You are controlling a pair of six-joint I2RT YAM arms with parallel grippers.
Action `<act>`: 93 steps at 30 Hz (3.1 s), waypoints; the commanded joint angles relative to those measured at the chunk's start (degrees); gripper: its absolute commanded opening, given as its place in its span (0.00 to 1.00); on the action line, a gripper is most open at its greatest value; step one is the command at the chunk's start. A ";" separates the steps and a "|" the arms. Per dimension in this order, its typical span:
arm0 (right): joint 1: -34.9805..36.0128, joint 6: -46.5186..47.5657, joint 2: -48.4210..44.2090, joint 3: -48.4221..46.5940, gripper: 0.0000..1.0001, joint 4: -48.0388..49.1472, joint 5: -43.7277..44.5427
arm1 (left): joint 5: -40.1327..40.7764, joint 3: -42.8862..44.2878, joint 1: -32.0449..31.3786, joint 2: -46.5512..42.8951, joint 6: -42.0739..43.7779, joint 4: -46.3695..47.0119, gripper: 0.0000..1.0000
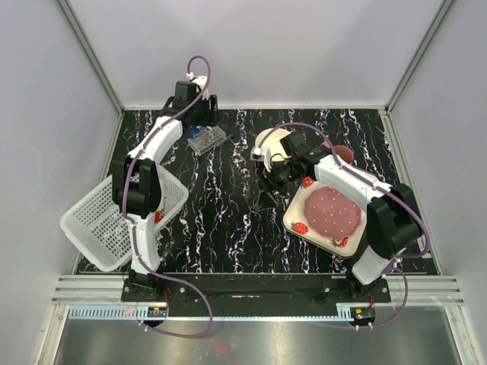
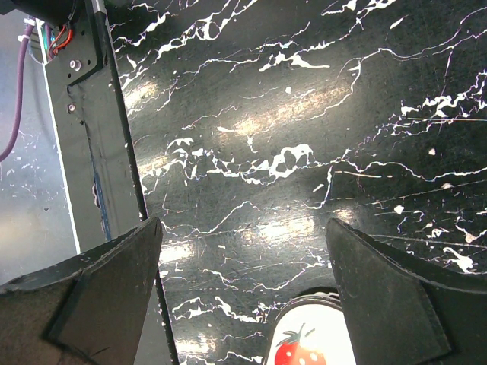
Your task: Organize the chemistry lab equipment
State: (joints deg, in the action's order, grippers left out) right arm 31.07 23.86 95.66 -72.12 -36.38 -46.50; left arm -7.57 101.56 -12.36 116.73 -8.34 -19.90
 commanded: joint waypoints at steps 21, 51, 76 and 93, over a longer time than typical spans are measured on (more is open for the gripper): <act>0.13 1.90 0.85 -3.03 0.94 -1.67 -1.14 | -20.83 24.48 -2.14 23.02 1.84 -8.66 0.74; 0.22 2.77 0.76 -3.21 0.93 -2.47 -1.58 | -2.01 25.44 -1.61 25.74 3.59 -14.90 0.79; 0.22 3.13 1.29 -3.64 0.93 -3.17 -1.93 | 7.40 25.27 -7.15 26.36 11.59 -19.12 0.38; 0.13 3.04 0.85 -3.21 0.93 -3.17 -2.19 | 2.74 1.21 -6.89 7.75 2.55 -8.15 0.03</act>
State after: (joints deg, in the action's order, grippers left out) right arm 31.07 25.96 96.64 -73.60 -39.75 -47.20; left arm -2.66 110.78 -19.99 134.61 -1.21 -33.98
